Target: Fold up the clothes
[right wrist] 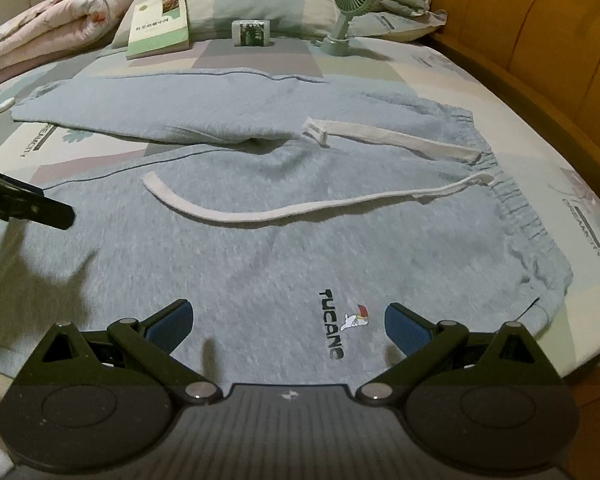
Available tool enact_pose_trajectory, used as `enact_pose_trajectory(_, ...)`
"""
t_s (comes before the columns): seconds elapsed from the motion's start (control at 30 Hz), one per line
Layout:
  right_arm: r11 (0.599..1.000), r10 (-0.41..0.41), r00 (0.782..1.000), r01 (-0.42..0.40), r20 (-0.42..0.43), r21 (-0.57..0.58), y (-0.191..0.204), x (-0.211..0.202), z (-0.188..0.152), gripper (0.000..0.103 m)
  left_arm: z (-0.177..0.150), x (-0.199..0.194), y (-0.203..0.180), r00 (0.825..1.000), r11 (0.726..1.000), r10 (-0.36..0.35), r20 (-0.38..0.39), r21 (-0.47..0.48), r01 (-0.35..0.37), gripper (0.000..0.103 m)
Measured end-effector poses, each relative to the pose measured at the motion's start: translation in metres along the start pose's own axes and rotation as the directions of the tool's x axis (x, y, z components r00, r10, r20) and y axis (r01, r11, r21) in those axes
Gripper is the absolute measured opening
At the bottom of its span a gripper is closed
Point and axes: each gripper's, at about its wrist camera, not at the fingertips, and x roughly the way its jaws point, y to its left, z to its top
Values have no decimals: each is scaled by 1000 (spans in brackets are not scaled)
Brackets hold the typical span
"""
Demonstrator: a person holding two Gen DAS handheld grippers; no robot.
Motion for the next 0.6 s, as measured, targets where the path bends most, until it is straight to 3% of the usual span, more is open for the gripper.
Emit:
enact_pose_trajectory(0.2,1000,17,1000,-17,2,14,-7,5,-1,103,-20,-10,-10,989,983,144,30,112,-147,102)
enact_pose_trajectory(0.3,999,-16,999,17,-45,35,-13,18,-7,103,-30,-11,4,985,982,174,7,72,-174,102)
enact_pose_trajectory(0.43,1000,-15,1000,15,-19,26,-17,11,-26,103,-47,-10,23,973,973,230,-29,33,-229,102)
enact_pose_trajectory(0.6,997,-61,997,59,-48,-41,-5,0,-20,103,-50,-17,22,975,975,220,1,29,-220,102)
